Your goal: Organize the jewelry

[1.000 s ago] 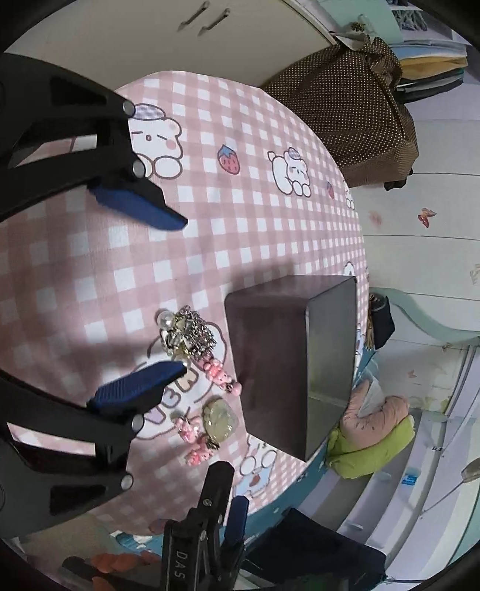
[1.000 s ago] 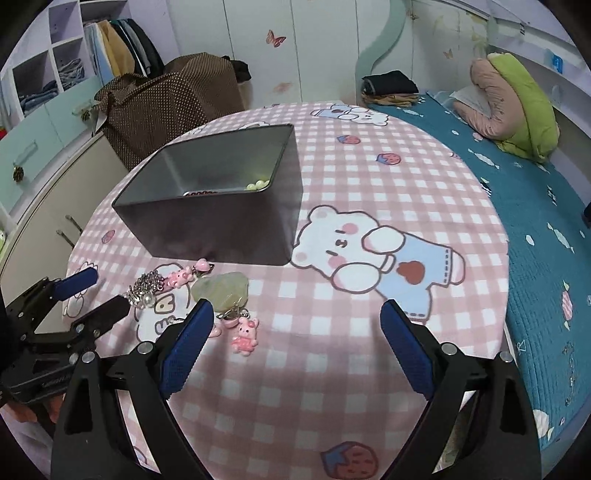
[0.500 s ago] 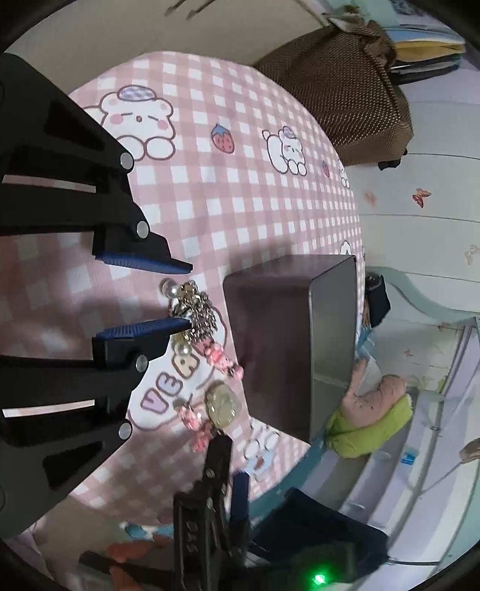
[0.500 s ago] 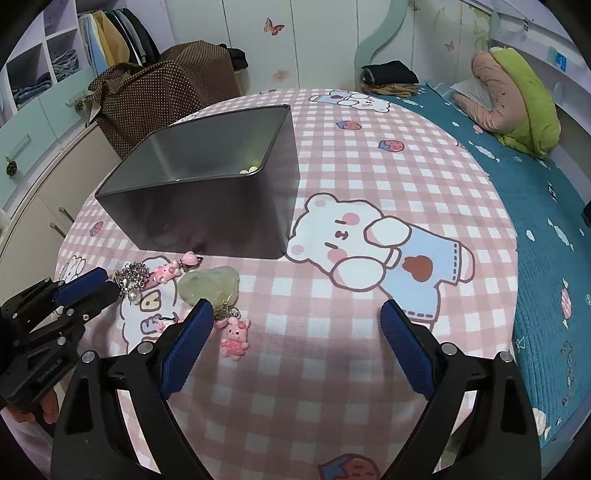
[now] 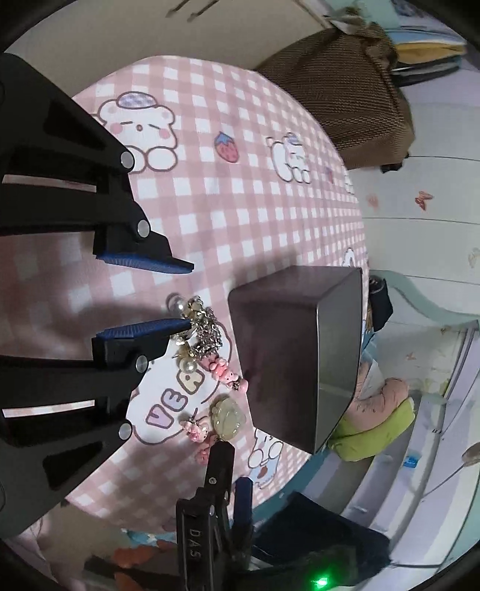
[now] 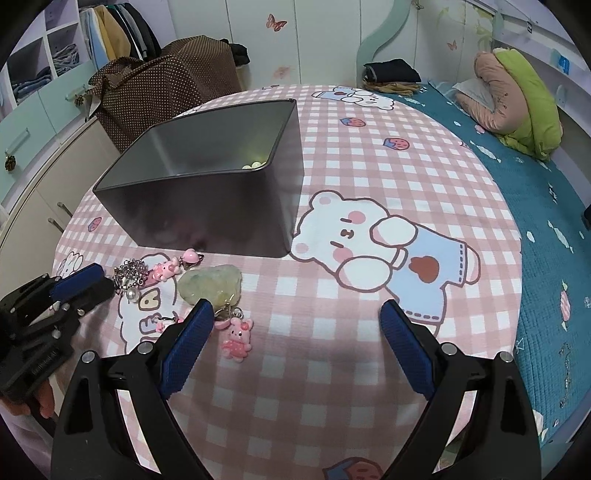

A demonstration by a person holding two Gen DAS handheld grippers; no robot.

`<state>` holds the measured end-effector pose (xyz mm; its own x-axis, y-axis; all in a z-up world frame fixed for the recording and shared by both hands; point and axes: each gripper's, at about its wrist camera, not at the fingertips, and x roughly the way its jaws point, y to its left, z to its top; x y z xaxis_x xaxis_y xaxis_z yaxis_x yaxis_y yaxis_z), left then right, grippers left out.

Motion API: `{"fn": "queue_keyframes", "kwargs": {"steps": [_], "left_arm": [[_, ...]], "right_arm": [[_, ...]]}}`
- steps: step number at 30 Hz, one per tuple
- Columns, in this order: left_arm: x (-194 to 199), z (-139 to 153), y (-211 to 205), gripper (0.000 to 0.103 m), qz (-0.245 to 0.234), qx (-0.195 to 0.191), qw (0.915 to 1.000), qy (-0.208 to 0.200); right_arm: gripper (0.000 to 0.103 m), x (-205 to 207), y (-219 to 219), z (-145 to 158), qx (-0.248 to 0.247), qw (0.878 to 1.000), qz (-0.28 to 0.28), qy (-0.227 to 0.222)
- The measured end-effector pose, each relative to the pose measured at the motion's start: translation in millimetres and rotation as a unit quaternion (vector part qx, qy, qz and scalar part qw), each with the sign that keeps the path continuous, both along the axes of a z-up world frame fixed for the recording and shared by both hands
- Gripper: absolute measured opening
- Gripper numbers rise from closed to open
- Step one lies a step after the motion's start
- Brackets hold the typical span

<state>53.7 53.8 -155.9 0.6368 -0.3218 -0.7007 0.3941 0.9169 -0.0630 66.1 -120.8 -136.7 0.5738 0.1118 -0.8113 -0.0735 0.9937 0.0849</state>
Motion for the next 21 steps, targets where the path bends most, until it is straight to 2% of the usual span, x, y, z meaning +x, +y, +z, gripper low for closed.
{"fn": "queue_keyframes", "kwargs": {"steps": [3,5,14,20,21], "left_arm": [[2.7,-0.4,-3.0,0.026,0.003,-0.004,1.0000,0.003],[2.8,-1.0,-4.5,0.011,0.003,-0.002,1.0000,0.001],[-2.0,6.0,7.5,0.011,0.019,-0.025,0.9994,-0.010],[-6.5,16.3,20.5,0.011,0.041,-0.055,0.9975,-0.019],[-7.8,18.0,22.0,0.011,0.042,-0.059,0.9971,-0.022]], "right_arm": [[0.088,-0.5,1.3,0.3,0.001,1.000,0.006,-0.001],[0.088,-1.4,3.5,1.0,-0.001,1.000,0.012,-0.003],[0.088,-11.4,12.1,4.3,-0.007,0.999,0.049,-0.009],[0.080,-21.1,19.3,6.8,0.000,0.997,0.077,-0.015],[0.075,-22.2,20.9,7.5,0.000,0.997,0.079,-0.017]]}}
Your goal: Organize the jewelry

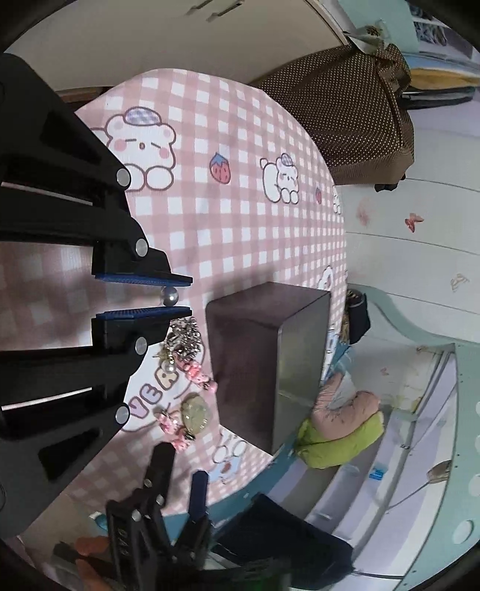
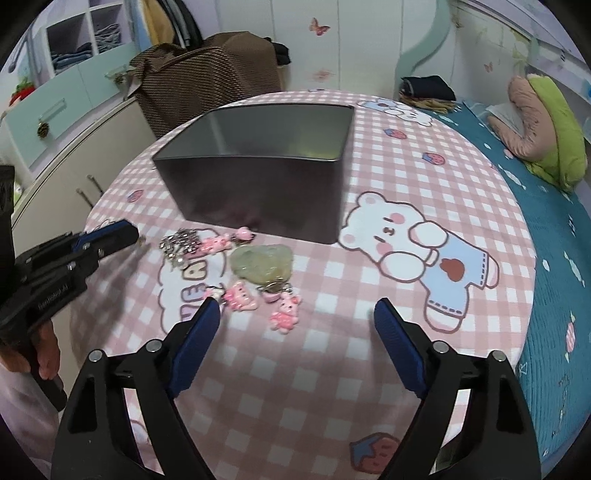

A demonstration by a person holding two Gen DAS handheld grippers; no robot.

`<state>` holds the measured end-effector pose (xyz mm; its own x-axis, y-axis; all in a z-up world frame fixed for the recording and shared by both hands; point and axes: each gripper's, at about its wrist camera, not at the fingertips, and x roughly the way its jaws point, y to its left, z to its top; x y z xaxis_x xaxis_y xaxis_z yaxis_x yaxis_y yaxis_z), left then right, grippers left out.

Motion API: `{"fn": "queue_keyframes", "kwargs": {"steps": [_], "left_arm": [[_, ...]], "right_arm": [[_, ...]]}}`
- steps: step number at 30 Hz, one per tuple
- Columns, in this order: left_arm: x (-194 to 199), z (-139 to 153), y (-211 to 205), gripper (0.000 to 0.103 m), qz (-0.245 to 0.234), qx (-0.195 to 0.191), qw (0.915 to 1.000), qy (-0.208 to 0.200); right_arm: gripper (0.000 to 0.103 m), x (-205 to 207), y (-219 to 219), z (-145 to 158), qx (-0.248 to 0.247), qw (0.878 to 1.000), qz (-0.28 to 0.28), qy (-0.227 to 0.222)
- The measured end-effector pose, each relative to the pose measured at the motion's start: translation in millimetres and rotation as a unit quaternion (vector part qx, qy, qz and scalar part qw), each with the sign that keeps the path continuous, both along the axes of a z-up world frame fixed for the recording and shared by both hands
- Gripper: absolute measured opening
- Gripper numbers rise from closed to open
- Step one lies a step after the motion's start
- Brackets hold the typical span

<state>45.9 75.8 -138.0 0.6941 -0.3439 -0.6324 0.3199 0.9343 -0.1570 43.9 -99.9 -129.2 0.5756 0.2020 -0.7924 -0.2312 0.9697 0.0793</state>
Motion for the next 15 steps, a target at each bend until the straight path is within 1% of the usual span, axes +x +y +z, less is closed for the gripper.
{"fn": "queue_keyframes", "kwargs": {"steps": [1,6,9,10,11,13,15], "left_arm": [[-1.0,1.8,1.2,0.011,0.002,-0.004,1.0000,-0.002],[-5.3,8.9,9.1,0.011,0.011,-0.028,0.9995,-0.005],[-7.6,9.0,11.7,0.011,0.016,-0.035,0.9993,-0.001],[-8.2,8.5,12.4,0.011,0.017,-0.037,0.9992,0.000],[-8.4,8.0,13.5,0.011,0.017,-0.039,0.9991,0.001],[-9.8,7.6,14.1,0.011,0.016,-0.044,0.9989,0.000],[-10.8,7.6,13.7,0.011,0.016,-0.044,0.9989,0.000]], "right_arm": [[0.070,-1.3,2.0,1.2,0.001,1.000,0.003,-0.002],[0.061,-6.8,19.0,7.8,0.015,0.998,0.051,-0.015],[0.054,-7.5,34.2,16.2,0.039,0.995,0.091,-0.027],[0.049,-7.0,39.7,17.9,0.039,0.994,0.102,-0.032],[0.047,-6.5,45.9,19.1,0.039,0.992,0.114,-0.037],[0.038,-1.3,62.0,18.1,0.036,0.989,0.140,-0.039],[0.035,5.4,70.9,14.5,0.032,0.988,0.148,-0.033]]}}
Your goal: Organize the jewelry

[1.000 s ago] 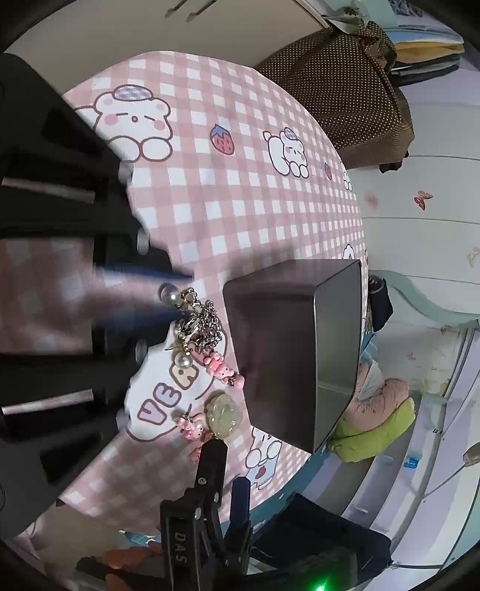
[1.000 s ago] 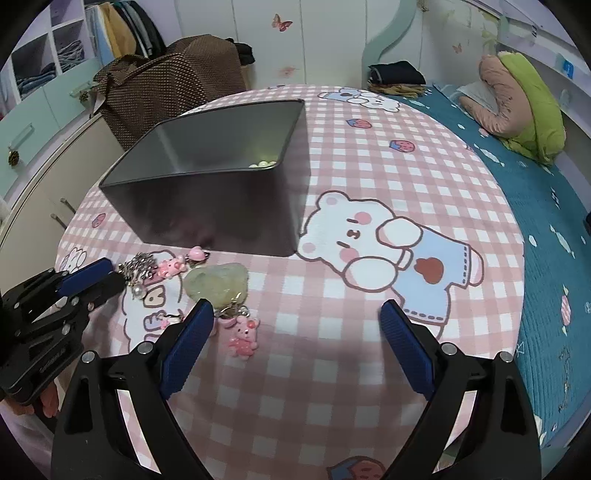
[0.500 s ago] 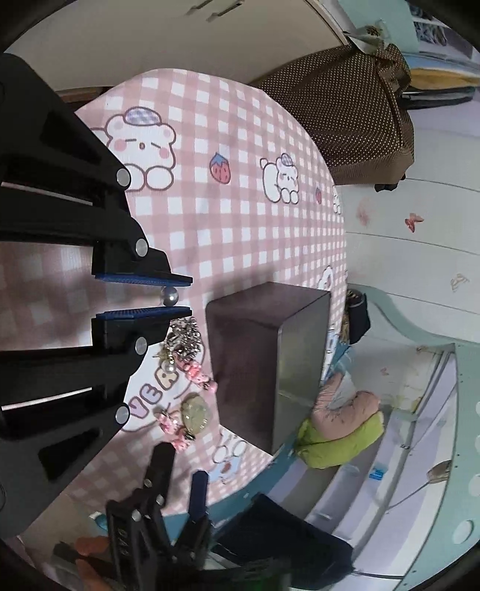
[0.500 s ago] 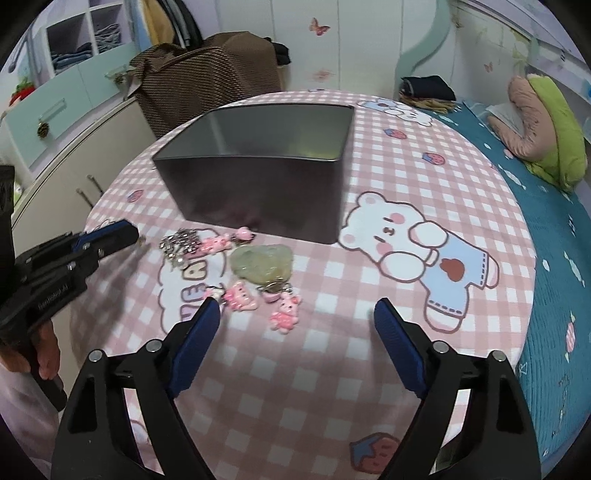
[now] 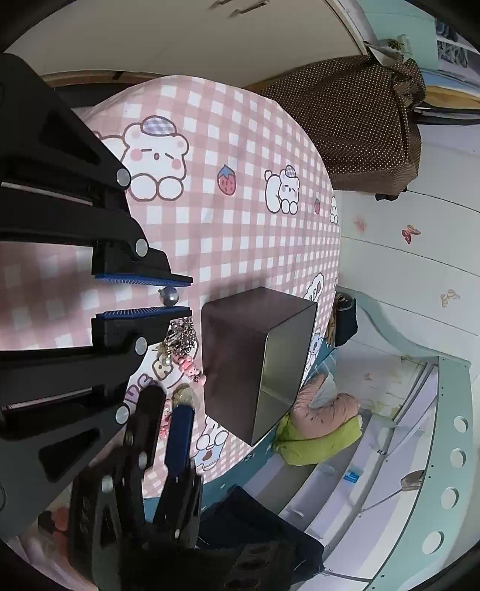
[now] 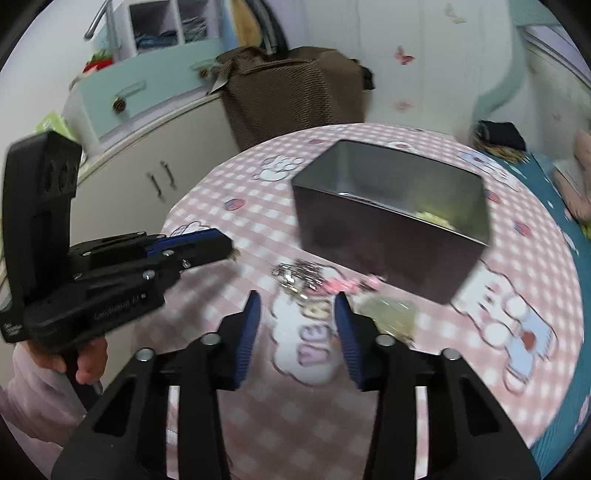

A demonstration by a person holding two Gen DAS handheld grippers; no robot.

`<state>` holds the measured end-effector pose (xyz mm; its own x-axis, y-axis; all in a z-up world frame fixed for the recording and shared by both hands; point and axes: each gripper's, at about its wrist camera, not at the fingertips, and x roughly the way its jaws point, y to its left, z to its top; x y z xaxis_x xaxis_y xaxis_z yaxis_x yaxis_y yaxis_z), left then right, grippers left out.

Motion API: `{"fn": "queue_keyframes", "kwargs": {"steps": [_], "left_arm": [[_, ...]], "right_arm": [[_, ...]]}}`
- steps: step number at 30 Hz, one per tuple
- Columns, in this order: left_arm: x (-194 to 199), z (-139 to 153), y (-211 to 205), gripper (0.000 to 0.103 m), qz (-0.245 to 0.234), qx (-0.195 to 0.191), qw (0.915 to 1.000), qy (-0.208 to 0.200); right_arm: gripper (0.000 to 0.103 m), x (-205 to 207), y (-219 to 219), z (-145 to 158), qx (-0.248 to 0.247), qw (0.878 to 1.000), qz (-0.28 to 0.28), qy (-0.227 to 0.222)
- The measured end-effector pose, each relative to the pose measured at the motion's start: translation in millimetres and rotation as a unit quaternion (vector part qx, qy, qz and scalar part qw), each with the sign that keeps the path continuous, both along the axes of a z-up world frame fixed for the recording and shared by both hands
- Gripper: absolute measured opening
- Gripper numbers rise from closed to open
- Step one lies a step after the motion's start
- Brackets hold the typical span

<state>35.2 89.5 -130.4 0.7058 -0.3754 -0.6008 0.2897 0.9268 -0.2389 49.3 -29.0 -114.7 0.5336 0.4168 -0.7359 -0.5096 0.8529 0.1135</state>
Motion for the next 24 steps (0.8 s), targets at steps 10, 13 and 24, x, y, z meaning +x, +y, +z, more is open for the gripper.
{"fn": "queue_keyframes", "kwargs": {"steps": [10,13,24], "left_arm": [[-2.0,-1.9,1.3,0.011,-0.011,-0.014,0.9998,0.000],[-0.6,-3.0,-0.2,0.011,-0.013,-0.015,0.9998,0.002],[-1.5,3.8,-13.9,0.011,-0.030,-0.016,0.9994,-0.008]], "right_arm": [[0.011,15.1,9.5,-21.2,-0.026,0.999,-0.002,0.024],[0.011,14.7,6.3,-19.1,-0.019,0.999,-0.006,0.028],[0.011,10.6,-24.3,-2.9,0.001,0.999,-0.043,0.011]]}}
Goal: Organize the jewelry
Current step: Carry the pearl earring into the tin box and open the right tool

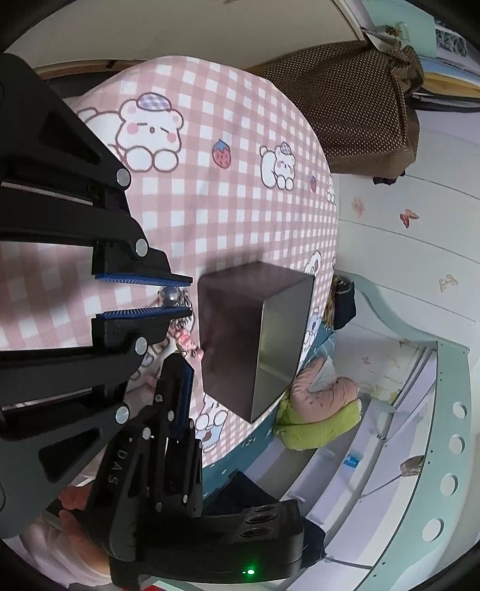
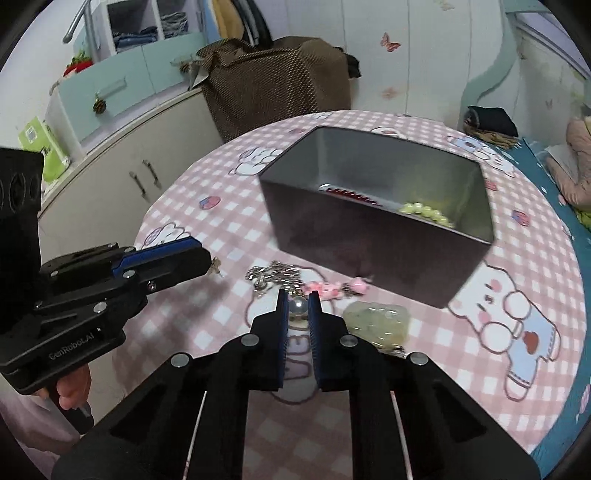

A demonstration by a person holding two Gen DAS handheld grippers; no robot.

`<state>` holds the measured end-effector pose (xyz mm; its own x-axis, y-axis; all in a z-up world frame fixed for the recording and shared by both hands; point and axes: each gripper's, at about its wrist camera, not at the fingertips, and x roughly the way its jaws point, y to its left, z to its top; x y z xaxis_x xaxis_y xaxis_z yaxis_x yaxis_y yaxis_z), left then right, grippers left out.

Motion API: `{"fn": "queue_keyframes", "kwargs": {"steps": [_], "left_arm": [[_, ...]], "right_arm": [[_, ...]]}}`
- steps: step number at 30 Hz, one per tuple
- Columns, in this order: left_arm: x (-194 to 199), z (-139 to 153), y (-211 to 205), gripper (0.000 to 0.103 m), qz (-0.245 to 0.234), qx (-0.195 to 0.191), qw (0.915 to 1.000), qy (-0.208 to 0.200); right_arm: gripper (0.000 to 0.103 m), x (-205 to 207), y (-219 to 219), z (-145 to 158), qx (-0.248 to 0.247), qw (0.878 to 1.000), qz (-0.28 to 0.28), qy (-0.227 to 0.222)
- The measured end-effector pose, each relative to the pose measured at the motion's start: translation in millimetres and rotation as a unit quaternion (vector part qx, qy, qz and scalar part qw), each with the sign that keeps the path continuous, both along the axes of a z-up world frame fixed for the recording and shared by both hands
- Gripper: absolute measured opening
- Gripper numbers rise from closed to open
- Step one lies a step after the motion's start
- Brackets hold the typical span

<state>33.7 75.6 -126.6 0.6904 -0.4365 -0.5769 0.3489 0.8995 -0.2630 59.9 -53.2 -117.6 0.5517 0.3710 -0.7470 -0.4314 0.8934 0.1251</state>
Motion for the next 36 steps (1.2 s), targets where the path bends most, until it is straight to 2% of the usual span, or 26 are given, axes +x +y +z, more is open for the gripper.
{"fn": "queue_keyframes", "kwargs": {"steps": [14,27,32,36], "left_arm": [[1.6,26.2,-36.5,0.011,-0.032,0.014,0.9987,-0.036],[28.2,61.9,-51.9,0.011,-0.015,0.021,0.9976,-0.064],[40.9,72.1,-56.8,0.011,-0.007,0.024,0.9971,-0.072],[54.6,69.7,-61.5,0.011,0.005,0.032,0.9976,-0.061]], "right_arm": [[0.011,-6.4,-34.9,34.7,0.015,0.998,-0.036,-0.047],[0.011,11.2,-51.4,72.7,0.028,0.993,-0.055,-0.102],[0.011,24.3,-53.9,75.9,0.033,0.992,-0.056,-0.107],[0.011,39.1,-54.7,70.2,0.034,0.993,-0.060,-0.096]]}}
